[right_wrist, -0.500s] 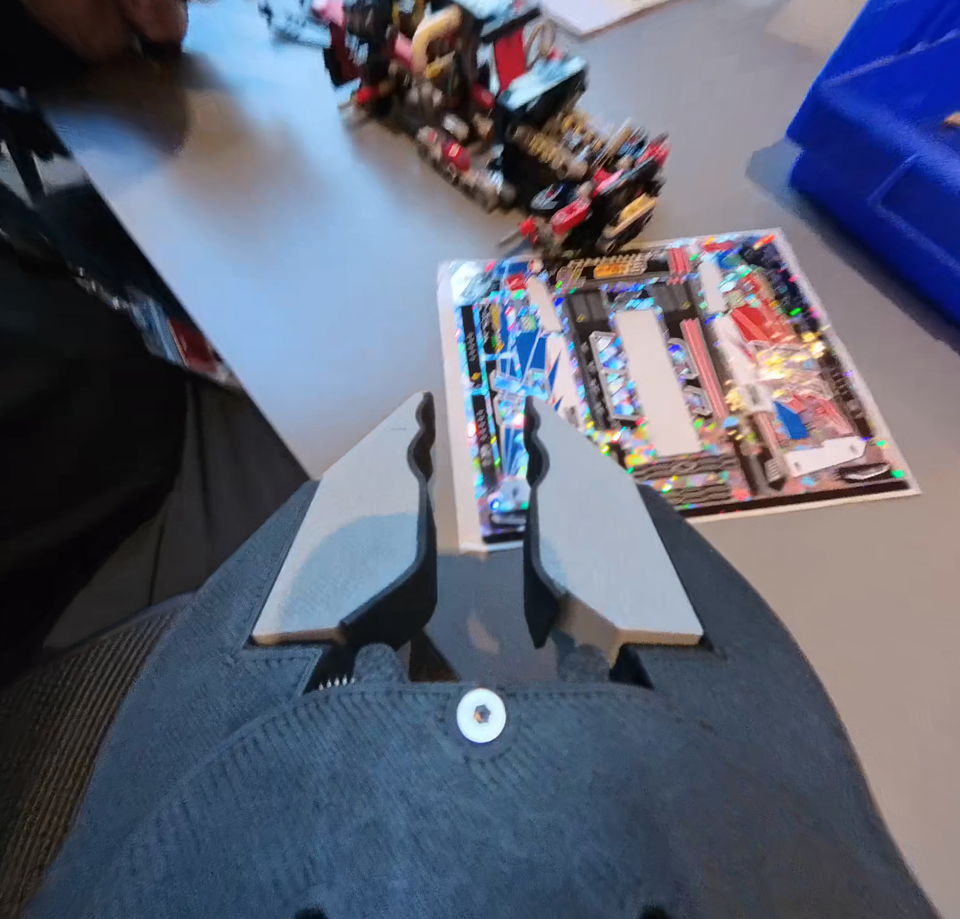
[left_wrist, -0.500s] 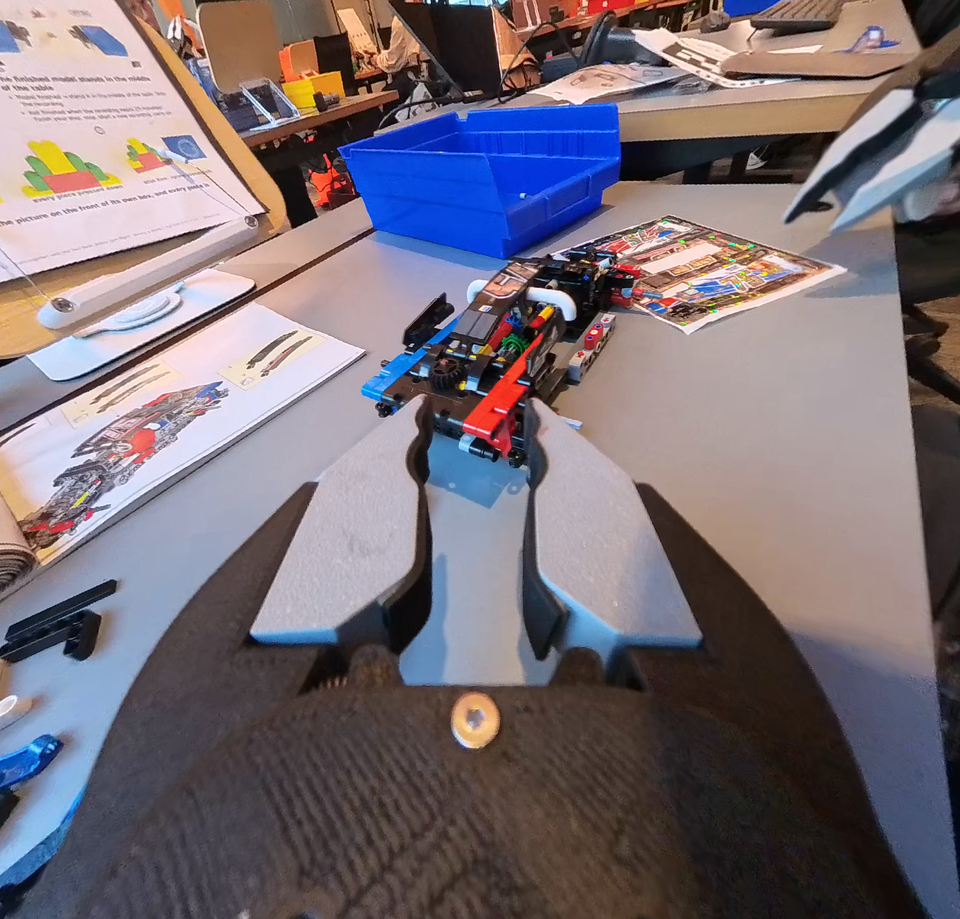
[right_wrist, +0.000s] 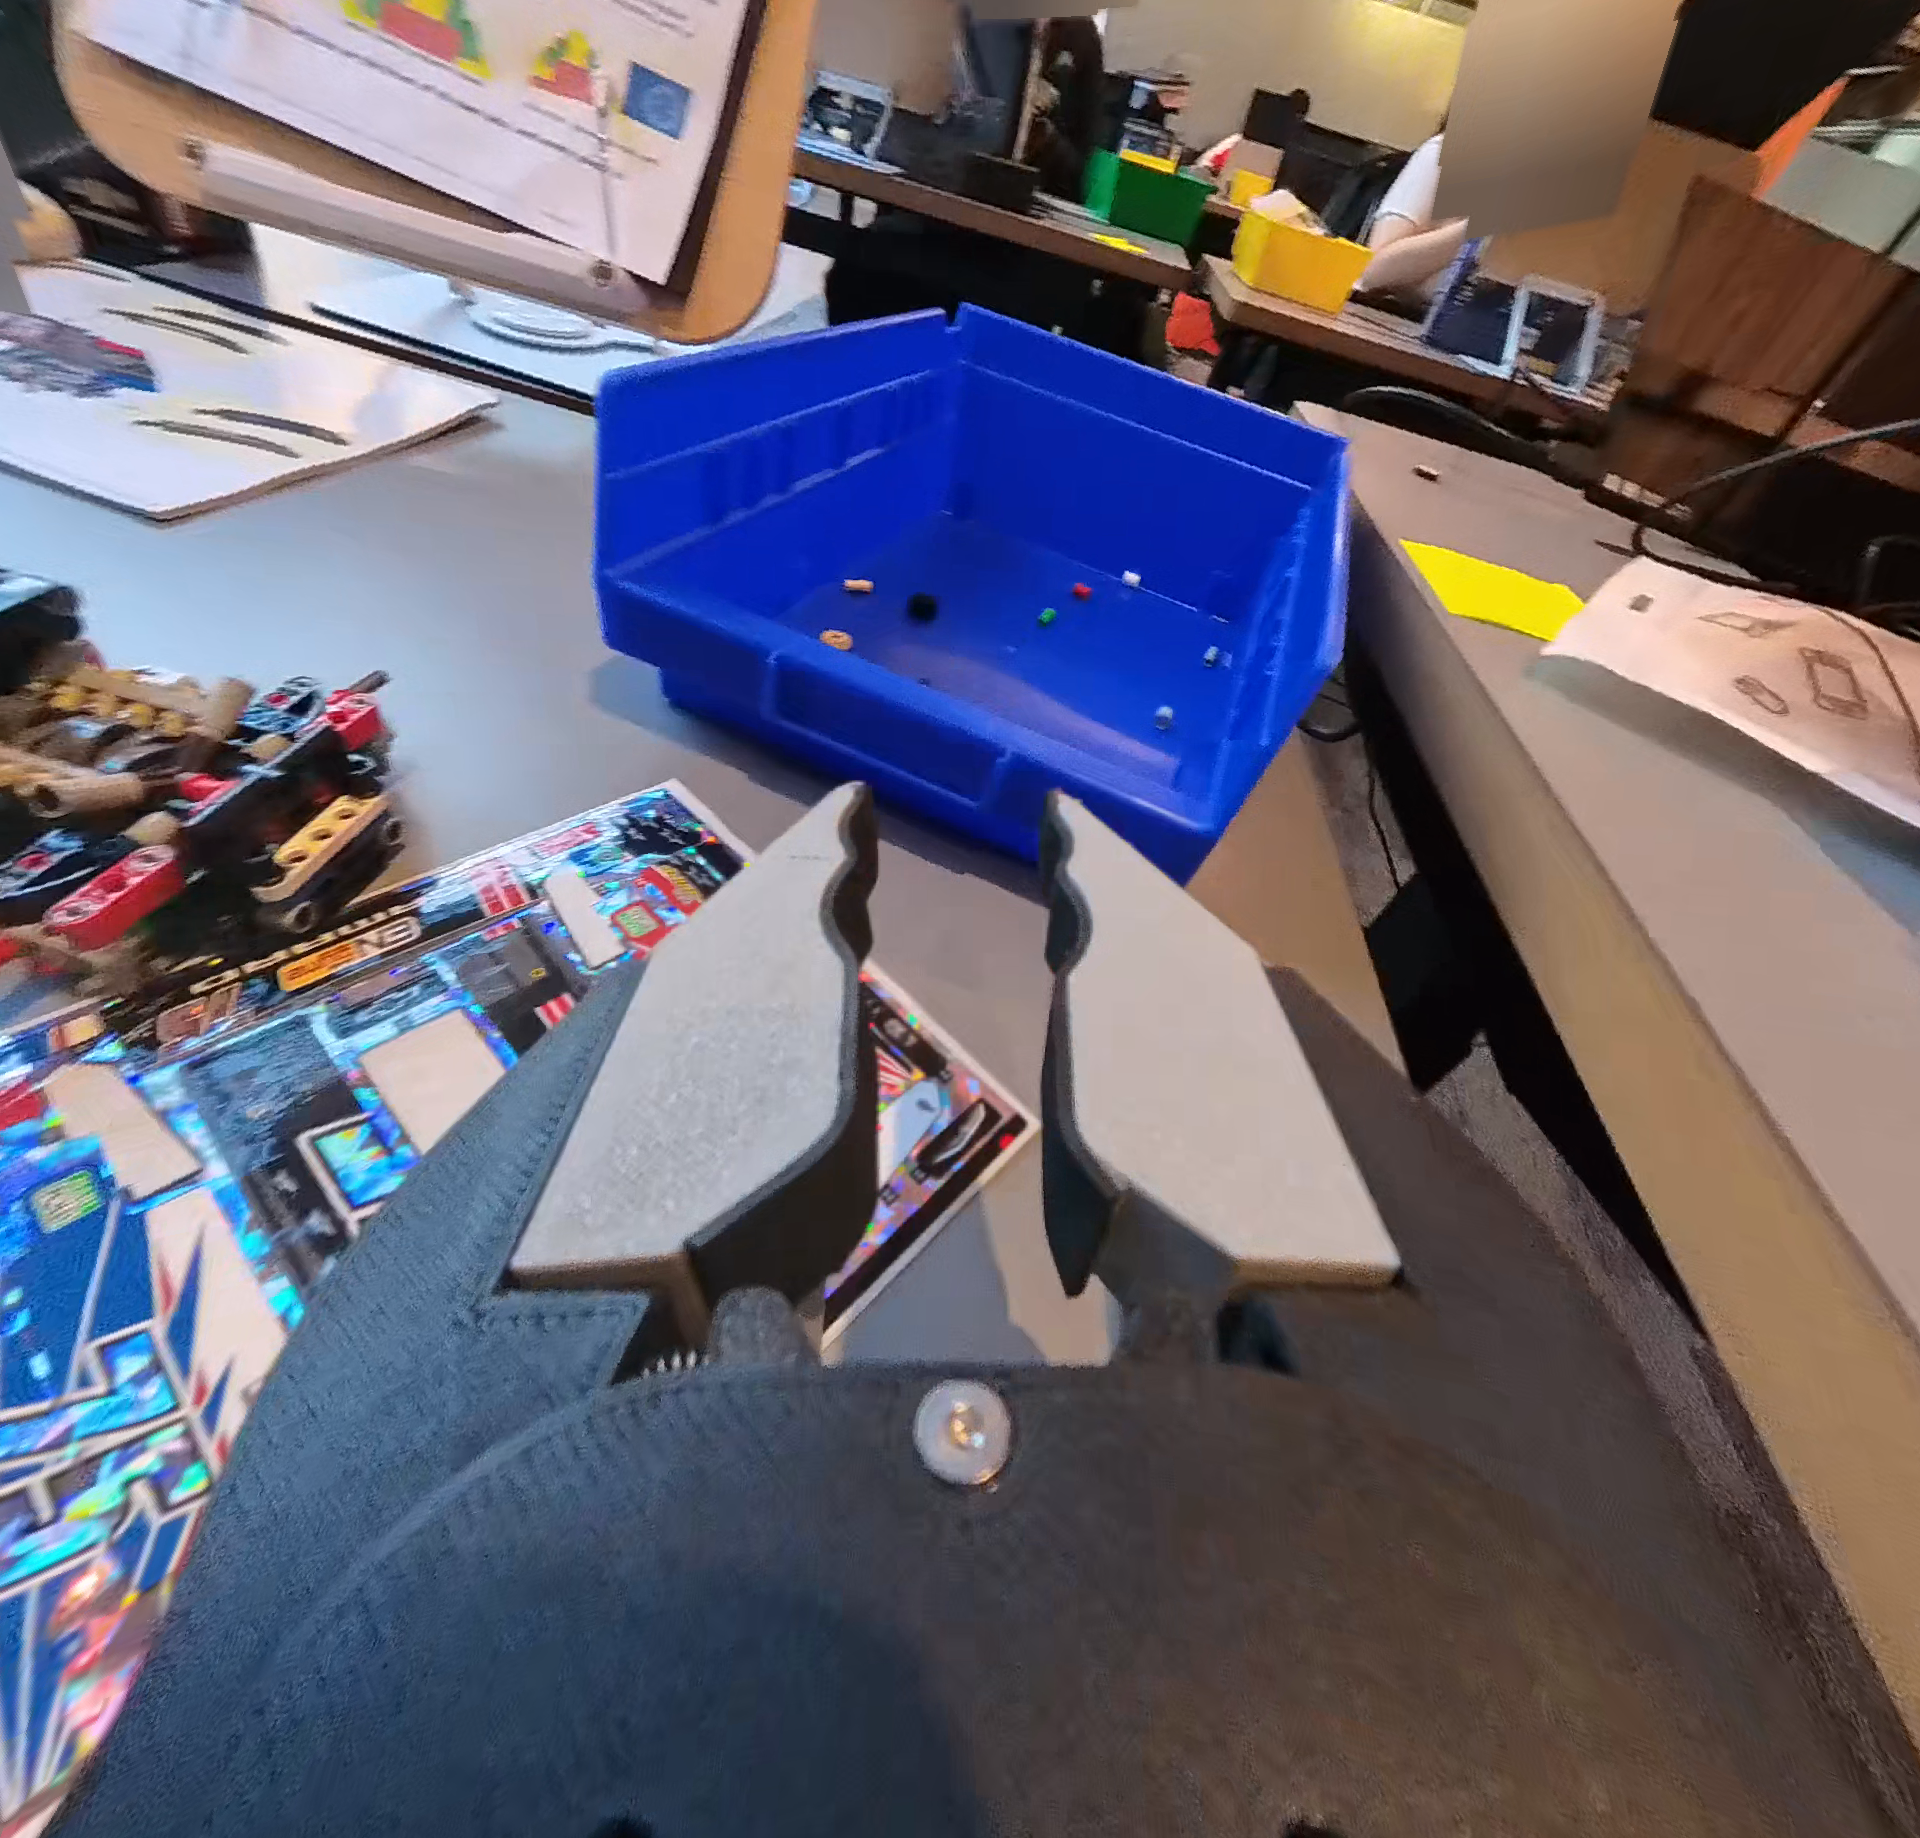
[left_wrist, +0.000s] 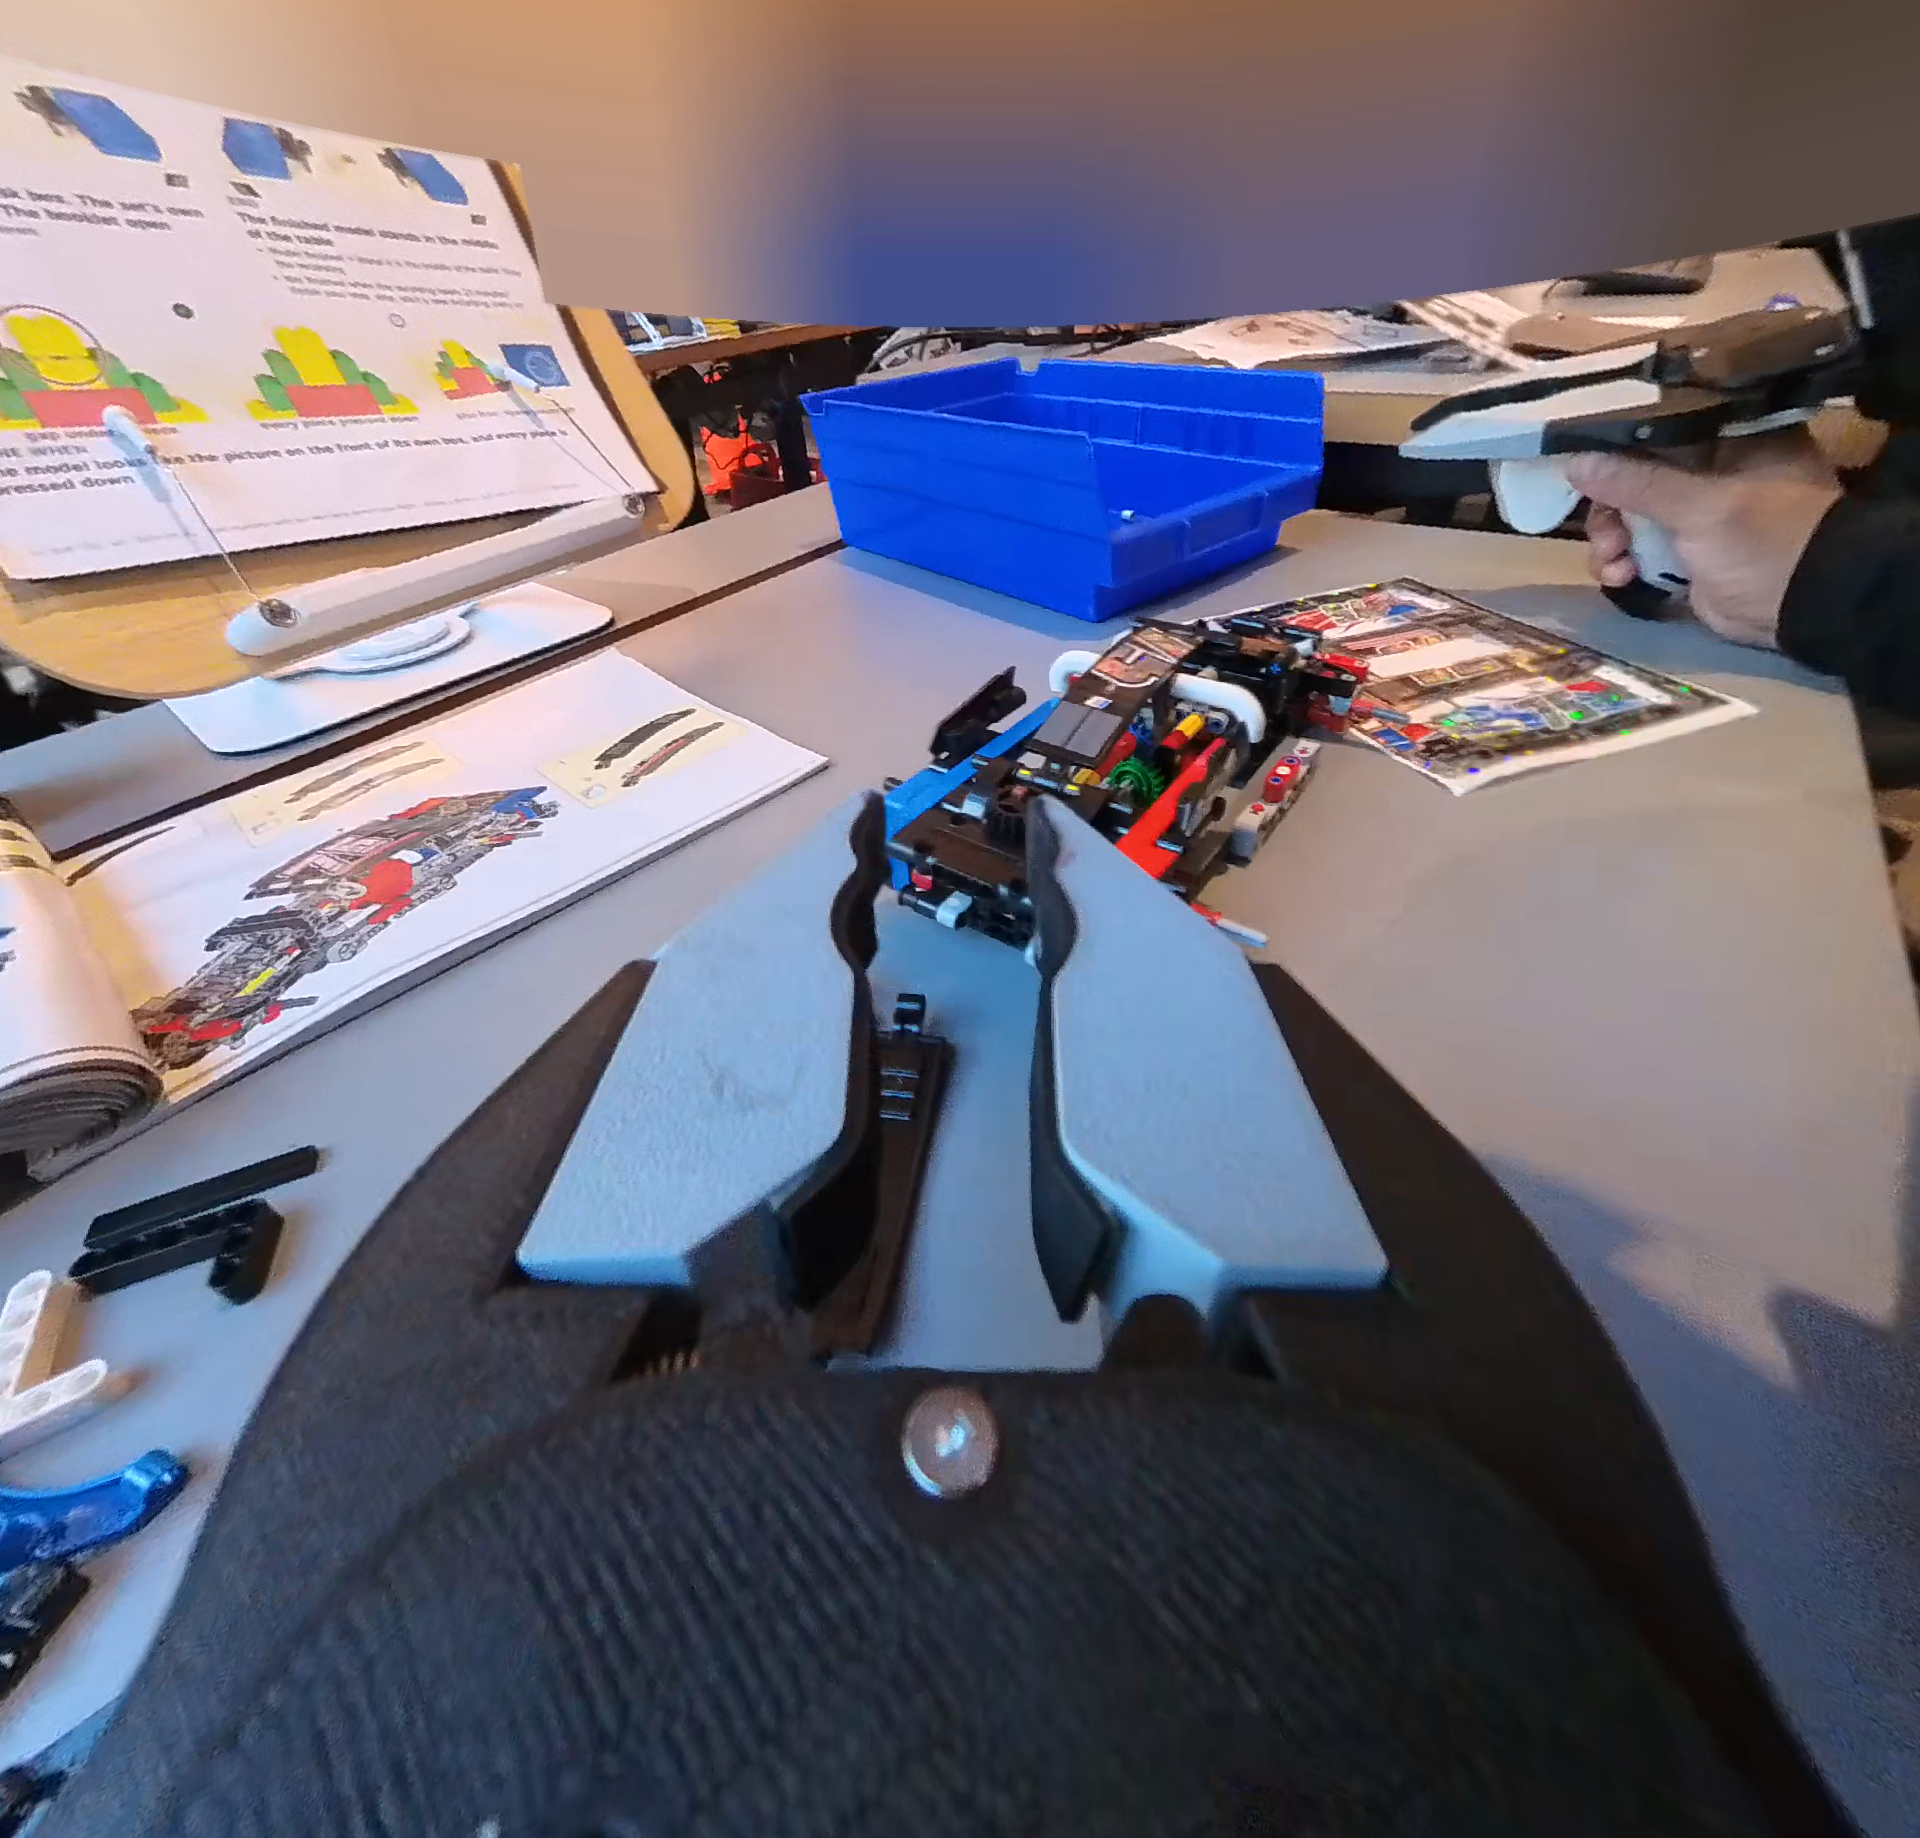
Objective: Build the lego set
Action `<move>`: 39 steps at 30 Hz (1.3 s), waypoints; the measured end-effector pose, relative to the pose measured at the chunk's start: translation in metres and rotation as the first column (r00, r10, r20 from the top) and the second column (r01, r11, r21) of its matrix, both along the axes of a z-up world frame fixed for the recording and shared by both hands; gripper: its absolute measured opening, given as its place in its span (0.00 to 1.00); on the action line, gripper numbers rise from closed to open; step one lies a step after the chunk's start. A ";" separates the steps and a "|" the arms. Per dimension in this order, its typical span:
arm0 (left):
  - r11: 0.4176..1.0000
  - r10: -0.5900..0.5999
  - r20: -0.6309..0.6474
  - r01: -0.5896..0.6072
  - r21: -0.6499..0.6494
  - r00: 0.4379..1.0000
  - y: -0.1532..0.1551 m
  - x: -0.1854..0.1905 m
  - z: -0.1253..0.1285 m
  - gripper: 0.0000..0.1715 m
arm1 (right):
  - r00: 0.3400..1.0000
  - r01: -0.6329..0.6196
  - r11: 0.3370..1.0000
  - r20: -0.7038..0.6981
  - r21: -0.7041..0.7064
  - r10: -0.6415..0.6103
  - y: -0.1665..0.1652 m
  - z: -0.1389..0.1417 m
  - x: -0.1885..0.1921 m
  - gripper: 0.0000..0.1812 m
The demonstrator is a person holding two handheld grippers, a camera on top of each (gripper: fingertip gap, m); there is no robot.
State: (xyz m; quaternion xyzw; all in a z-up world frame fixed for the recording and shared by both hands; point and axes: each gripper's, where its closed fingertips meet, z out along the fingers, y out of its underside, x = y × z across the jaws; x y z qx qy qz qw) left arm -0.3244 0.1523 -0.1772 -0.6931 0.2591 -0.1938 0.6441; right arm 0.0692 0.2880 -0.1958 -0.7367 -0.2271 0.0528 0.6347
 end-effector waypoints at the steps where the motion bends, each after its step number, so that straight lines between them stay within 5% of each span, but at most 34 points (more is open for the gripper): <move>1: 1.000 0.000 0.012 0.000 -0.008 1.000 0.001 -0.001 0.000 0.14 | 1.000 0.012 1.000 -0.002 -0.006 -0.012 0.002 -0.001 0.002 0.15; 39: 0.999 -0.002 0.123 0.008 -0.048 0.992 0.009 -0.011 0.005 0.13 | 0.998 0.066 0.998 0.006 0.020 -0.066 0.011 0.002 0.007 0.13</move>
